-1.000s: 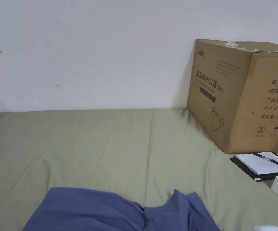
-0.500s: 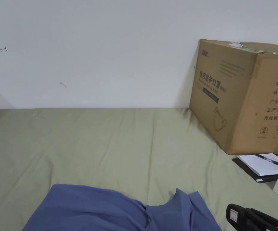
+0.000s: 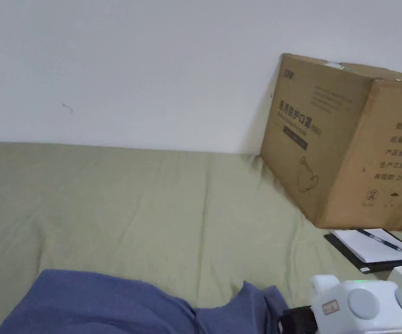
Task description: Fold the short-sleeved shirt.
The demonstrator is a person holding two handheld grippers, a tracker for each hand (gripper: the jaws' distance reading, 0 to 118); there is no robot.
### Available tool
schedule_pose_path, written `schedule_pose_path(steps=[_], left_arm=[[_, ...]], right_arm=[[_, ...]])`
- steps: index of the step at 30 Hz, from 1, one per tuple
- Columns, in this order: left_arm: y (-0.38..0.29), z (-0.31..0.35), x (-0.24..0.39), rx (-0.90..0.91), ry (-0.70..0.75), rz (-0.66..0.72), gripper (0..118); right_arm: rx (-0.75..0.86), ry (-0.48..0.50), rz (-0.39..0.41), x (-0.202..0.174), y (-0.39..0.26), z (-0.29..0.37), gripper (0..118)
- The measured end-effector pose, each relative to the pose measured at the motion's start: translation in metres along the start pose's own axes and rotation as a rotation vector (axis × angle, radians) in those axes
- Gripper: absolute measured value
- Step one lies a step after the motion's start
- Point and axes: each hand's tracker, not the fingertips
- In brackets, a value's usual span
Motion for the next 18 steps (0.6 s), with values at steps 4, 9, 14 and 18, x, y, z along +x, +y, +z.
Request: schedule_pose_path(steps=[4,9,14,18], left_arm=[[-0.008,-0.011,-0.004,-0.041,0.02,-0.004,0],[-0.014,-0.025,-0.005,-0.08,0.045,-0.016,0],[0.028,-0.071,-0.005,-0.123,-0.023,-0.024,0],[0.086,-0.17,-0.014,-0.368,-0.088,0.022,0]], right_arm=[[-0.134,-0.079,0.065,0.0,0.0,-0.029,65],[-0.071,-0.006,0.154,-0.013,0.0,-0.012,0],[0.072,0.066,0.075,0.011,-0.006,0.007,0],[0.169,0.136,-0.001,0.009,-0.023,0.03,0]])
